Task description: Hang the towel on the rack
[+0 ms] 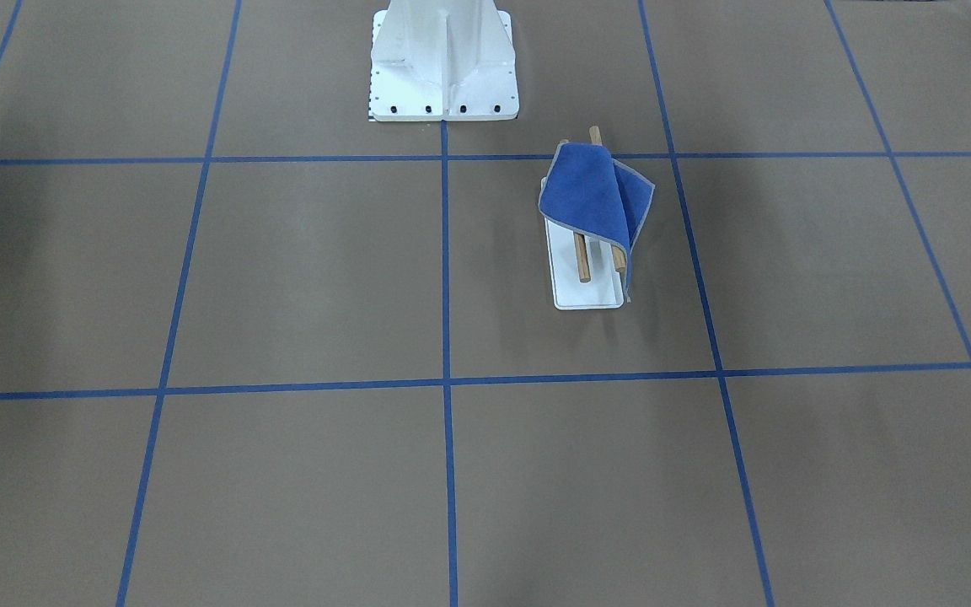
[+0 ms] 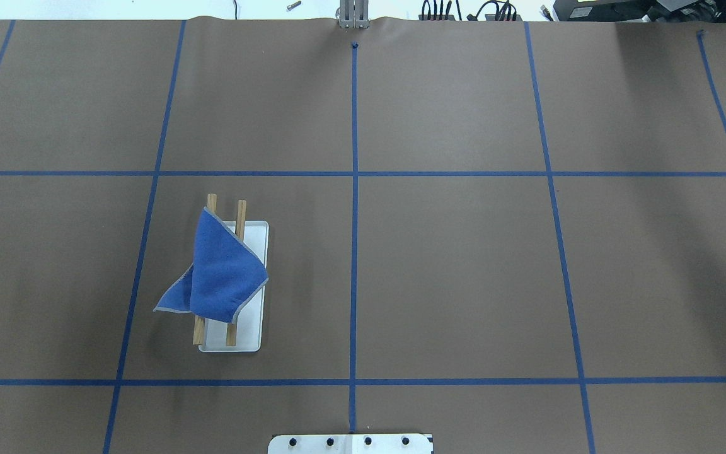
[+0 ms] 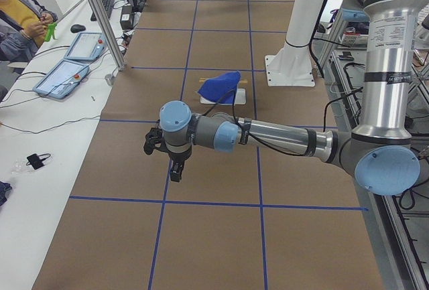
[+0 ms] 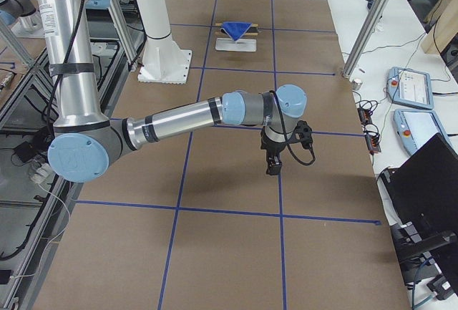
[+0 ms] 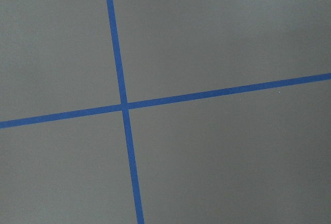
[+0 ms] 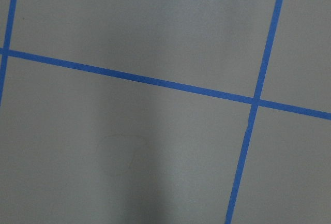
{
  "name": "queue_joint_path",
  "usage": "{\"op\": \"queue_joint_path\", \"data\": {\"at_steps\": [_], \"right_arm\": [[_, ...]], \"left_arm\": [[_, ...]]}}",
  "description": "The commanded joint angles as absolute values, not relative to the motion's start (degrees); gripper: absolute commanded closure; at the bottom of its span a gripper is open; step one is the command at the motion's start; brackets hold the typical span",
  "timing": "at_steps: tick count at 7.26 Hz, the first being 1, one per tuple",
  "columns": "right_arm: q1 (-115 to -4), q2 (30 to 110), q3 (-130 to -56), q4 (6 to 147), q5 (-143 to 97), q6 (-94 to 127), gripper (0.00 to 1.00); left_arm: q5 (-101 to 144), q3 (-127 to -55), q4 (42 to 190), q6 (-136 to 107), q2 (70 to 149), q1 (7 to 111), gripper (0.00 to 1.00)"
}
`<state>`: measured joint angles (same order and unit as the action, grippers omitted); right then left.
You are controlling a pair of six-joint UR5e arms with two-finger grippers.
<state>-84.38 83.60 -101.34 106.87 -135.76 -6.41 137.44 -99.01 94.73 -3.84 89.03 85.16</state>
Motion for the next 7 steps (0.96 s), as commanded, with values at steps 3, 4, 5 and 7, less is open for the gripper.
{"op": "queue_joint_path", "data": {"at_steps": [3, 4, 5, 7], "right_arm": [[-84.8, 82.2, -101.4, 107.3, -134.5, -6.7, 0.00], [-84.3, 82.1, -101.2, 107.3, -134.6, -6.7, 0.00], [-84.4, 81.7, -101.2, 107.3, -134.6, -6.6, 0.00], [-84.8, 81.7, -101.5, 107.3, -134.6, -6.6, 0.00]], "left_arm": [[136.6, -98.7, 95.0, -3.7, 89.2, 85.1, 0.01], [136.7, -99.2, 95.0, -3.8, 89.3, 85.1, 0.01], [136.6, -99.4, 94.9, -3.7, 89.5, 85.1, 0.01], [136.6, -100.2, 94.9, -3.6, 89.5, 85.1, 0.01]]}}
